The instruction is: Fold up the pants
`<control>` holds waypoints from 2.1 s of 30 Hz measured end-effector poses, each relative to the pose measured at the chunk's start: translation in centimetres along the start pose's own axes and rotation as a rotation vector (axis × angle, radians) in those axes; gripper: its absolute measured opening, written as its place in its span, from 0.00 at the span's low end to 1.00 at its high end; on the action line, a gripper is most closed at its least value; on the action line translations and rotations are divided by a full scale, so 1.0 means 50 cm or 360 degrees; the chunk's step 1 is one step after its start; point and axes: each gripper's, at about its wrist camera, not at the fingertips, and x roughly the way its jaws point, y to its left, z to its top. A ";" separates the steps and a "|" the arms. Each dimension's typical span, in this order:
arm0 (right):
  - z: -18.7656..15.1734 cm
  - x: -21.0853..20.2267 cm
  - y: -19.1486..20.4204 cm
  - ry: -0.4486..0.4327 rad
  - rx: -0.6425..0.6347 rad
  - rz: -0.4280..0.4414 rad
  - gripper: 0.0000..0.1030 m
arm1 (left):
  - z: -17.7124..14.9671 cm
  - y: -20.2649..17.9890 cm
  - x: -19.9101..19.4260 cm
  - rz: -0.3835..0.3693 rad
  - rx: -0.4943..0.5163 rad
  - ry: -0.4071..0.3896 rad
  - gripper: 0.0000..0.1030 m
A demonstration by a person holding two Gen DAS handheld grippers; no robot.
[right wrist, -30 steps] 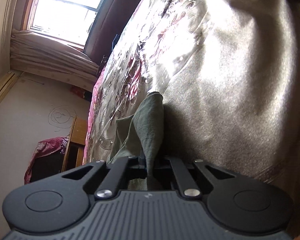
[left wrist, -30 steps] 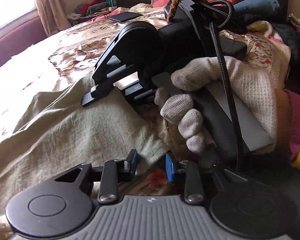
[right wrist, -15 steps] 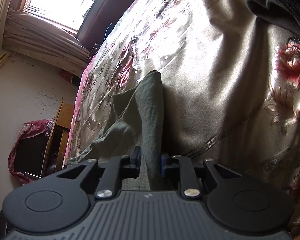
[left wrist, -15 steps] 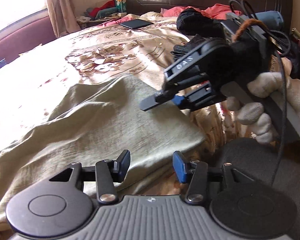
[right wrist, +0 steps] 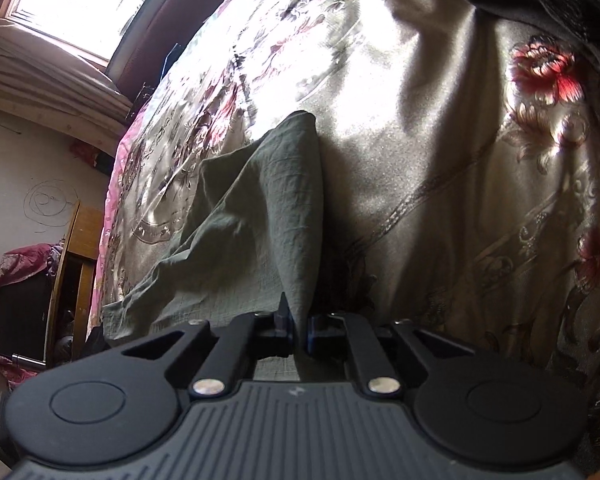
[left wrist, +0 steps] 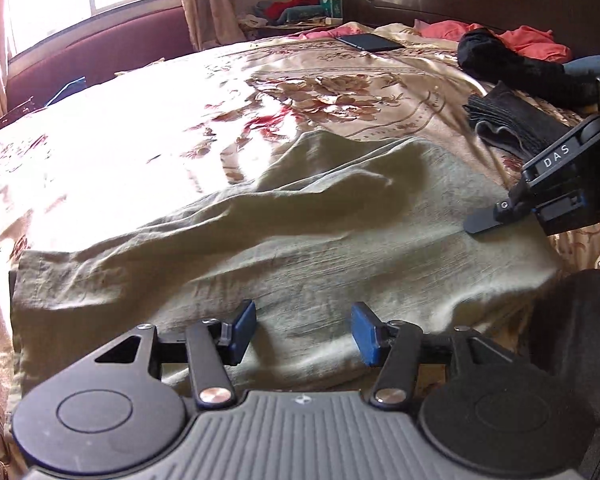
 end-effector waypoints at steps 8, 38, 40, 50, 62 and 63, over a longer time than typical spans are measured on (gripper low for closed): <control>-0.001 0.020 0.026 -0.0004 -0.0064 -0.0135 0.12 | -0.033 0.031 -0.005 -0.0045 -0.0095 -0.0048 0.65; -0.078 0.135 0.455 0.0069 -0.0795 -0.0151 0.06 | -0.063 0.147 -0.047 -0.0230 -0.0459 -0.0107 0.66; -0.092 0.152 0.471 0.0104 -0.0836 -0.0139 0.06 | -0.067 0.152 -0.068 -0.0208 -0.0478 -0.0142 0.67; -0.137 0.238 0.535 0.0231 -0.0932 -0.0102 0.06 | -0.107 0.178 -0.166 -0.0151 -0.0640 -0.0293 0.69; -0.185 0.254 0.600 0.0272 -0.0985 -0.0052 0.06 | -0.145 0.209 -0.219 -0.0135 -0.0783 -0.0353 0.71; -0.190 0.262 0.602 0.0290 -0.0994 -0.0052 0.07 | -0.152 0.215 -0.227 -0.0121 -0.0796 -0.0340 0.71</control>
